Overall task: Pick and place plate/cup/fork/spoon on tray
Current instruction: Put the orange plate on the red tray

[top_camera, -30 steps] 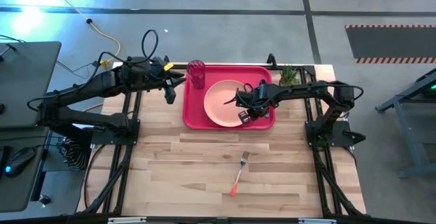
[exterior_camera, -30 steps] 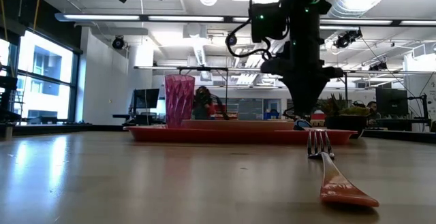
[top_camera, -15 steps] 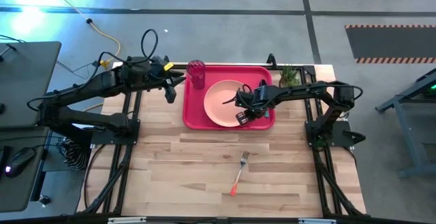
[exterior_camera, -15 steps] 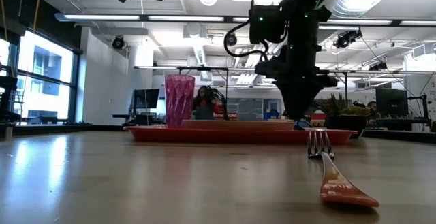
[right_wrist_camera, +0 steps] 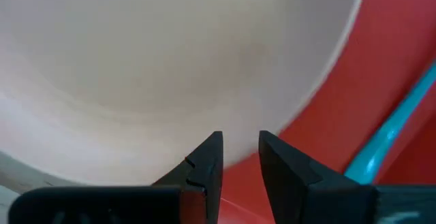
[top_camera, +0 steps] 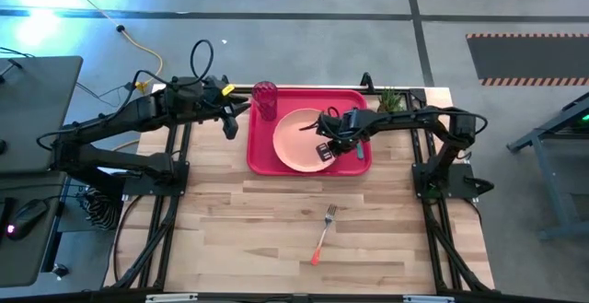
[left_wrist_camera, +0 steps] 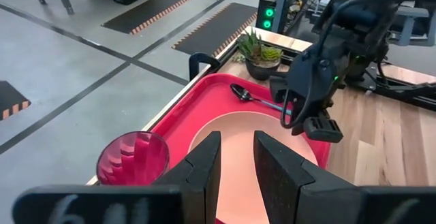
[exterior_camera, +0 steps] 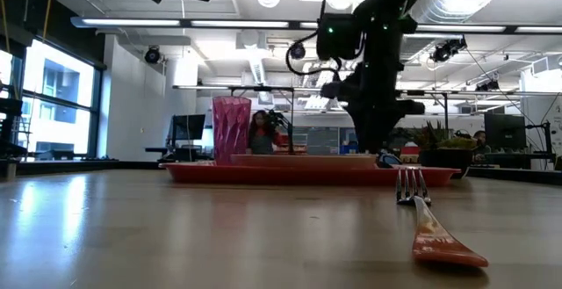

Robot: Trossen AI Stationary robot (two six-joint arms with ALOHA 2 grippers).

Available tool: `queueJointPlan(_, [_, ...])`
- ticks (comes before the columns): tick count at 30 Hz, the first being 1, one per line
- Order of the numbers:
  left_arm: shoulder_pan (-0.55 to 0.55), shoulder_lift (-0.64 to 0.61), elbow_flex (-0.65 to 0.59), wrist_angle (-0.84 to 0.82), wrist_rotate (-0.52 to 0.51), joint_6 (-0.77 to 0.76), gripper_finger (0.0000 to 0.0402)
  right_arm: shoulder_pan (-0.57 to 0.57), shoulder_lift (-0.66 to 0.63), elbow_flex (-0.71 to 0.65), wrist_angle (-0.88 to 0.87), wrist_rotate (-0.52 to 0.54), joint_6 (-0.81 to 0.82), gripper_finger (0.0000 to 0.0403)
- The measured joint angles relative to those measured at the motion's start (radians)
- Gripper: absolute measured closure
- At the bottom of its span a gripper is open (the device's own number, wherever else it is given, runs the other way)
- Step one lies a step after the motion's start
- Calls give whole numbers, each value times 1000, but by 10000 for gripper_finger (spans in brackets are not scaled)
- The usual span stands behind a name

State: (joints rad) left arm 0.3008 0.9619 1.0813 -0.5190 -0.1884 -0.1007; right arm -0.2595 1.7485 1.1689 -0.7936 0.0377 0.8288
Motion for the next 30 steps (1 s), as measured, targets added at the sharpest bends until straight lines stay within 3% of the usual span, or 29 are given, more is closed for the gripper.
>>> queueJointPlan(12, [0, 0, 0, -1, -9, 0, 326, 15, -1, 64, -97, -49, 26, 316])
queueJointPlan(30, [0, 0, 0, 0, -9, 8, 326, 132, 18, 26, -28, -32, 87, 316])
